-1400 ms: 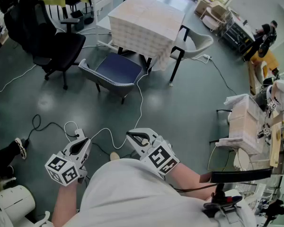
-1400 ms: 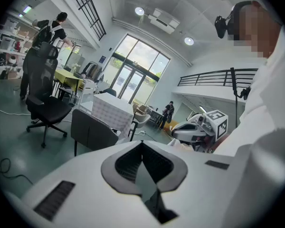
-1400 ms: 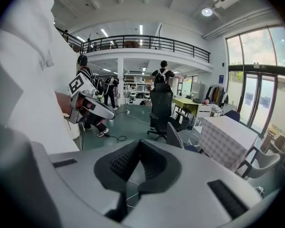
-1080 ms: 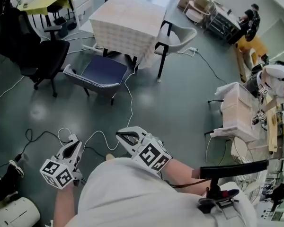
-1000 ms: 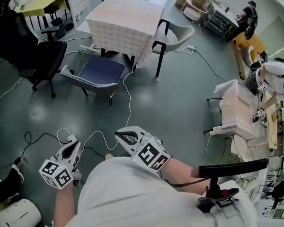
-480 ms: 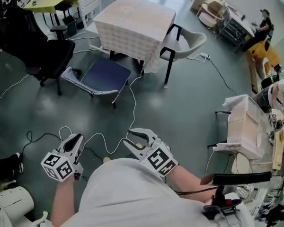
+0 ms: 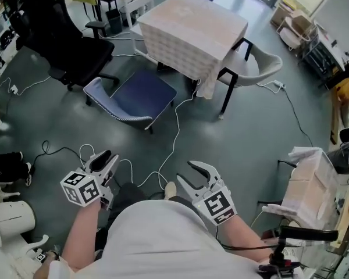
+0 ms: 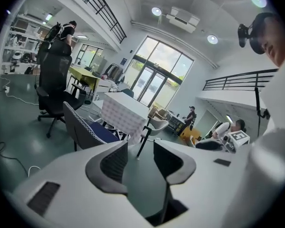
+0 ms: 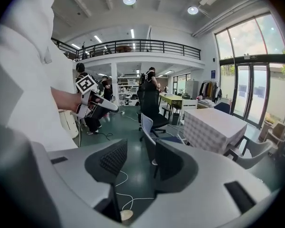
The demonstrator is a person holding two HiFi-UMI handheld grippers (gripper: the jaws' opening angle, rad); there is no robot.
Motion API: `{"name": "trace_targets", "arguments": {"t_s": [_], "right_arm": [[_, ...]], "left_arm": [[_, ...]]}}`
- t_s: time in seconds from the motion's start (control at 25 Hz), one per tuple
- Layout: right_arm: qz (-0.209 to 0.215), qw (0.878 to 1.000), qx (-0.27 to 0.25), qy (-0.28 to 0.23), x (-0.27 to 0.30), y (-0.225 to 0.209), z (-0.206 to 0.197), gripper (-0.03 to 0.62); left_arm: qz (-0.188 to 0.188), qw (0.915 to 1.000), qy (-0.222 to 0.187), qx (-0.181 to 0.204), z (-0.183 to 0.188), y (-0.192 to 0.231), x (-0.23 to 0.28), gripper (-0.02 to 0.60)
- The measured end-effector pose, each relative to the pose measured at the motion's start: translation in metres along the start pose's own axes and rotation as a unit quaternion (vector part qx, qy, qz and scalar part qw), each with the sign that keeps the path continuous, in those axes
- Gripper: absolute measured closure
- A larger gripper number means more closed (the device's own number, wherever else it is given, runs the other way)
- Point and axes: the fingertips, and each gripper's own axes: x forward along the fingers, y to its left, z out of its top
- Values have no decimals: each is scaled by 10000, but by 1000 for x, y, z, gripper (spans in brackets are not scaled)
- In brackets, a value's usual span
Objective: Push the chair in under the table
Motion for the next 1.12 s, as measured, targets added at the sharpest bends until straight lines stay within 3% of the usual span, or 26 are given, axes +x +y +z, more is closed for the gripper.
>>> {"name": "trace_targets", "arguments": {"t_s": [0.24,0.6,0.84,0.96,1.12], "right_arm": [[116,9998,102,86,22,-27,1,373],[-385,9988,108,266,81,-100,39,356],[-692,9967,171,381,122,-129,68,352],[-651,9964,285,470,137,-135,72,352],[-630,9955,377,604,141,-154,66,352]], "left_arm": [[401,9979,33,-513,12,34,30,399],[1179,9829,2,-1415,66,165,105,354],[1916,9600,369,-2008,65,262,148,321],[2032,9445,569,-2516,52,288,173,316],[2471,9291,813,-2627,30,310,184,318]]}}
